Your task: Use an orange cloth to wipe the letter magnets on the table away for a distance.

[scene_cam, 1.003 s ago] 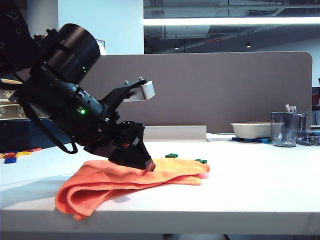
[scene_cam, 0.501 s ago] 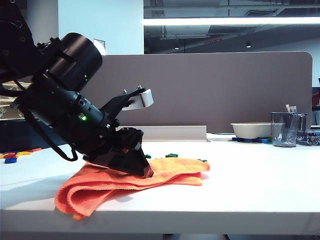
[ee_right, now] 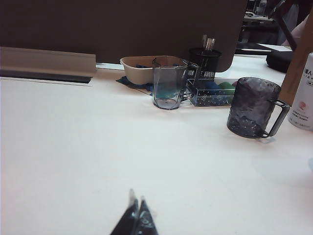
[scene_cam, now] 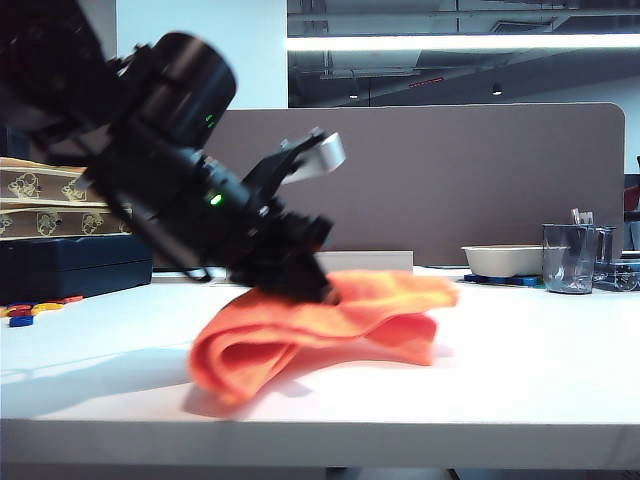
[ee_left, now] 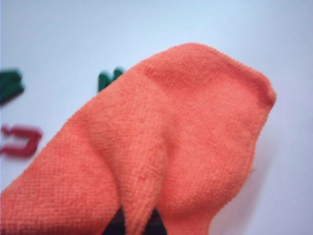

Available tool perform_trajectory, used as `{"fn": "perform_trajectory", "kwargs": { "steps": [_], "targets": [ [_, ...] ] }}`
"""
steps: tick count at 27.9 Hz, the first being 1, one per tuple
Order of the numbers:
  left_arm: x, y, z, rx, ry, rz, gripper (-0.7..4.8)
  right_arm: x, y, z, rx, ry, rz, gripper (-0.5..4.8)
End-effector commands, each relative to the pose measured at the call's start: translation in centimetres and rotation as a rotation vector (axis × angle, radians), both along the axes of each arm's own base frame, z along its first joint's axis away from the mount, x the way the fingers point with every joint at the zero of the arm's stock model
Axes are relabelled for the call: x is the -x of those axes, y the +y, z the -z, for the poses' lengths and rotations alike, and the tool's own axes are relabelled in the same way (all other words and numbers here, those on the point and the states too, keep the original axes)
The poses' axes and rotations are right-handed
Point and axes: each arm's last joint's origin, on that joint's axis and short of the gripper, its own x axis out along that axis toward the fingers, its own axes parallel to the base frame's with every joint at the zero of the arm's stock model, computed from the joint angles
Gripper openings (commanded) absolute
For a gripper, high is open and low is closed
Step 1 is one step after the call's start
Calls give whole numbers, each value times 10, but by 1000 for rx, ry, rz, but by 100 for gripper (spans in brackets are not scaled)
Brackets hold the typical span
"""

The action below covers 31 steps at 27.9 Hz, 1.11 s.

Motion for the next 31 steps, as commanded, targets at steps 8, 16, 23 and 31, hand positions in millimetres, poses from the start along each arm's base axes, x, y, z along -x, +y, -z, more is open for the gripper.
{"fn": "perform_trajectory", "kwargs": {
  "steps": [8,16,23,31],
  "targets": [
    [-29,-57,-69,165,-195,68,-6,0,0,1,-1,-10,1,-5],
    [-66,-94,-66,217,-183,58,-6,0,0,1,-1,-9,1,-5],
    [-80,-119,-33,203,-108,58,-6,0,0,1,0,-10,2,-5],
    [-86,-127,5,93,-85,-58,-6,0,0,1,-1,-10,2,-5]
  ]
}}
